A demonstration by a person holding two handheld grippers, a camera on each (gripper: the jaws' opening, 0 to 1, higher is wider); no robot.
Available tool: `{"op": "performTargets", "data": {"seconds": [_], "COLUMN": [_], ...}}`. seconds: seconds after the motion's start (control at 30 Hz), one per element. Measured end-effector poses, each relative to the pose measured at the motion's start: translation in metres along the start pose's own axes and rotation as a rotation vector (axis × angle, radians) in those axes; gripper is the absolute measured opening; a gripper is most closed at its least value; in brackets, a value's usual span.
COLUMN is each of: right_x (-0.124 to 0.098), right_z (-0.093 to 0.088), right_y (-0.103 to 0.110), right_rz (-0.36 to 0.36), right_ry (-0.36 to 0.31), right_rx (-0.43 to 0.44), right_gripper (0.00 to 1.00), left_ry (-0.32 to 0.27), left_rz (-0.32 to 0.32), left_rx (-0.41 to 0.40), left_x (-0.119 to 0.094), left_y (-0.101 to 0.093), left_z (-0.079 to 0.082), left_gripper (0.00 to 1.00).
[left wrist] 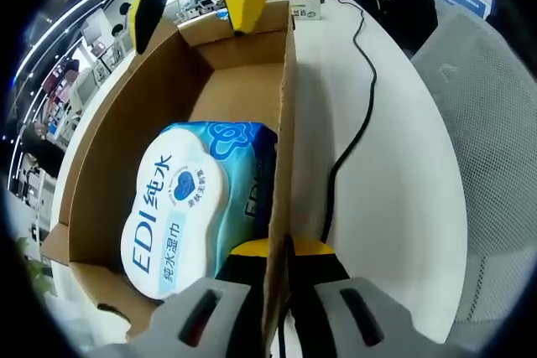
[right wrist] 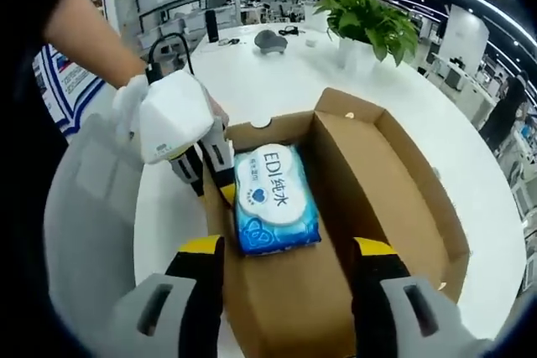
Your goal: Operate the shoe box by opening the lid, removing the specified soft item, and placing it in the target area until the item is outside and the box remains undamaged.
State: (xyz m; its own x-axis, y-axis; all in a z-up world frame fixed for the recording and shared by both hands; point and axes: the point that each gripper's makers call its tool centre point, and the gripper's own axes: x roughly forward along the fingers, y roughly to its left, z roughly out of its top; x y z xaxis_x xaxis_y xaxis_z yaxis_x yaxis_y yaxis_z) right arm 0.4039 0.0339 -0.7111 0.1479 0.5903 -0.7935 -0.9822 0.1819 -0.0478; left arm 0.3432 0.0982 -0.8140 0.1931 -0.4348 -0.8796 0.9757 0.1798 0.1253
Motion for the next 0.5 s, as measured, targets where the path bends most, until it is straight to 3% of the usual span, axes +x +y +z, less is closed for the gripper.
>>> {"op": "performTargets", "data": {"seconds": [0.33, 0.5], "right_x": [0.019, 0.033], "right_z": [-0.004, -0.008], "right_y": [0.005, 0.003], "right_rz": [0.028, 0.054], "right_ry": [0.040, 0.050], "right_rx": [-0.038, 0.018], "right_gripper": [0.63, 0.65], "left_ry": [0.000, 0.000], "left_rz": [-0.001, 0.003], "left_rx": [0.002, 0.001], "left_x": [0.001, 0.001], "left_y": [0.001, 0.001], "left_z": [0.000, -0.001], "left_gripper": [0.04, 0.04]}}
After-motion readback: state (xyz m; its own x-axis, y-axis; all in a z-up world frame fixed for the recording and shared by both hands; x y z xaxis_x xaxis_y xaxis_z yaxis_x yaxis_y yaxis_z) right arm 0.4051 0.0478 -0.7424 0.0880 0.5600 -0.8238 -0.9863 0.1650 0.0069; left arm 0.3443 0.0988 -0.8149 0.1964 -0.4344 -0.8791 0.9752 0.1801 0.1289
